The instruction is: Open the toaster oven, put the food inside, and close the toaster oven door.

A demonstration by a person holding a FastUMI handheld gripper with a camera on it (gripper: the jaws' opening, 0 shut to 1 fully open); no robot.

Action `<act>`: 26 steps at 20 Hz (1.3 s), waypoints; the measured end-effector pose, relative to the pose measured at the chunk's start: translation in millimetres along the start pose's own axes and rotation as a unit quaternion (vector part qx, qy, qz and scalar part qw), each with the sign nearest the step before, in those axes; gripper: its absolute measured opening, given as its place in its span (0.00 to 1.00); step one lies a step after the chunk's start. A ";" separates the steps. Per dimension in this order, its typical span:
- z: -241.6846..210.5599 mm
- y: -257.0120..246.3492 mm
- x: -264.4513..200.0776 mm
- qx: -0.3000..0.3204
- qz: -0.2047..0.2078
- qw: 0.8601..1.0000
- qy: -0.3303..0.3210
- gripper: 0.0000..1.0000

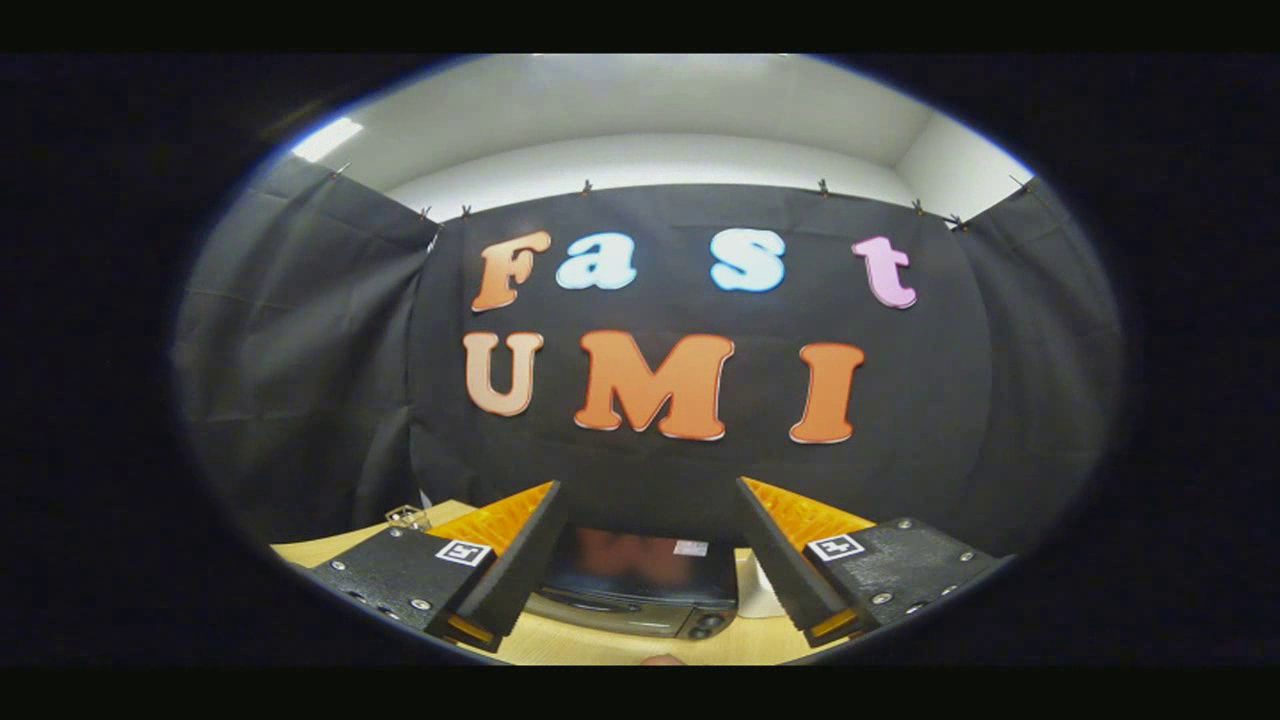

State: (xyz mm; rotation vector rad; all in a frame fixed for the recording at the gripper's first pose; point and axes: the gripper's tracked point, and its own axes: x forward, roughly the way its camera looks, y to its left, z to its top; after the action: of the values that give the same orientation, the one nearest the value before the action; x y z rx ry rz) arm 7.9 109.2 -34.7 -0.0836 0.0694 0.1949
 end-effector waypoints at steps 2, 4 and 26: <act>23.1 -13.6 -6.6 -0.007 -0.011 1.000 -0.019 0.99; 40.9 -25.4 -11.9 -0.028 -0.026 0.999 -0.035 0.99; 112.2 -48.7 -43.3 -0.029 -0.043 0.993 -0.110 0.99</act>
State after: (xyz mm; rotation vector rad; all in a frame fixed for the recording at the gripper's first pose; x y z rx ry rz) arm -18.2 63.4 83.9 -0.1224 -0.1595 0.1191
